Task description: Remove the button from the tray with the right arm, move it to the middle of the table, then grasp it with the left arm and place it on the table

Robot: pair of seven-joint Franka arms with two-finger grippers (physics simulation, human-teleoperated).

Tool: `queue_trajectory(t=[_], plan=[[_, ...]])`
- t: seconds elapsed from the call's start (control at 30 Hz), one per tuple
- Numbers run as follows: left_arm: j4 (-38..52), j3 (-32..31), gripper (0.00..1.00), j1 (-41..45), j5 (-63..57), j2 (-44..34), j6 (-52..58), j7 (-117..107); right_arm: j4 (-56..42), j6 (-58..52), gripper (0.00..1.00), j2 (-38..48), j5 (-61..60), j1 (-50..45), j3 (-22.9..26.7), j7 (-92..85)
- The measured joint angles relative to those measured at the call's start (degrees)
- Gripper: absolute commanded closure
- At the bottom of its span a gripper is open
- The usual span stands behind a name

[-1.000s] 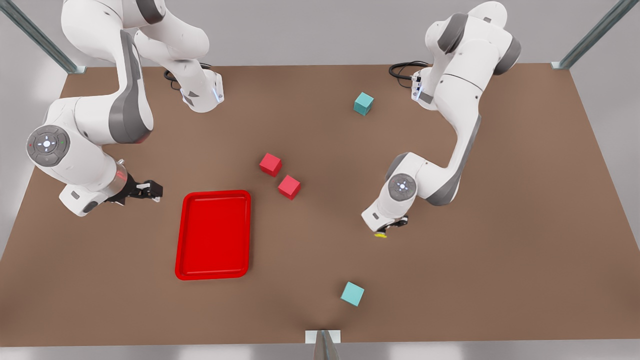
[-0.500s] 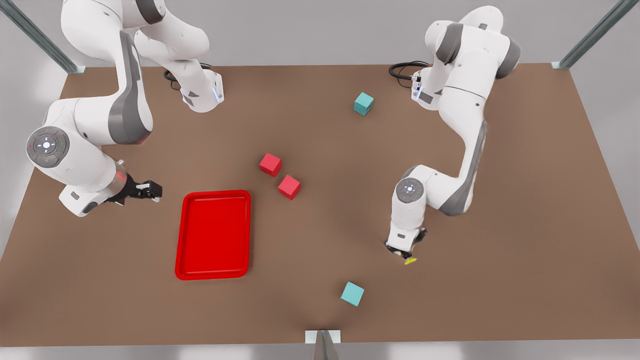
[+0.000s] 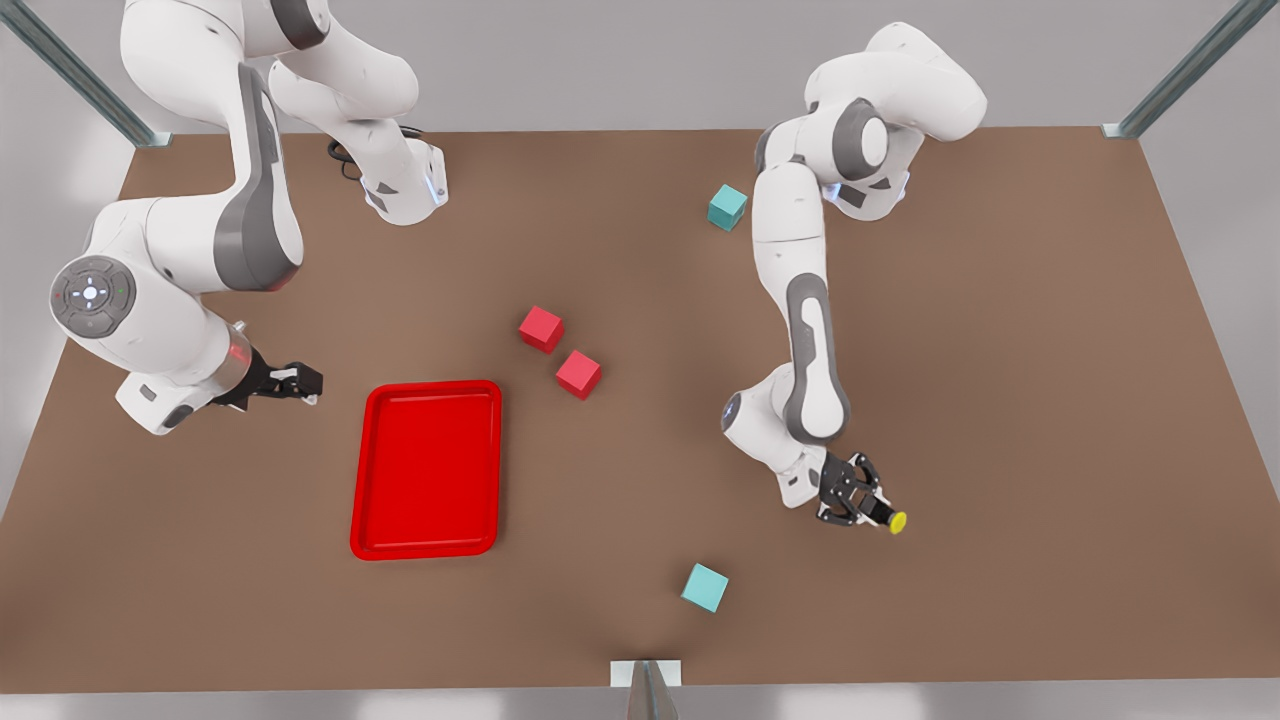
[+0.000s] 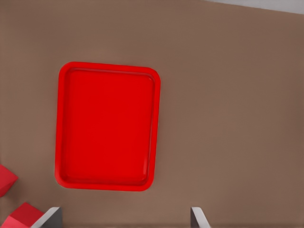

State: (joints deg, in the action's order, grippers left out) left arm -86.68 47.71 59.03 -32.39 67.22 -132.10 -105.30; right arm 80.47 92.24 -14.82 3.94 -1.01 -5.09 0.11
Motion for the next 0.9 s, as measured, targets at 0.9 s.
queue_trajectory(t=[0.9], plan=[[-0.31, 1.49, 0.64, 7.86, 2.87, 6.0, 3.96, -29.36, -0.09, 0.03, 0.0, -0.22, -0.16, 0.07, 0.0, -0.08]])
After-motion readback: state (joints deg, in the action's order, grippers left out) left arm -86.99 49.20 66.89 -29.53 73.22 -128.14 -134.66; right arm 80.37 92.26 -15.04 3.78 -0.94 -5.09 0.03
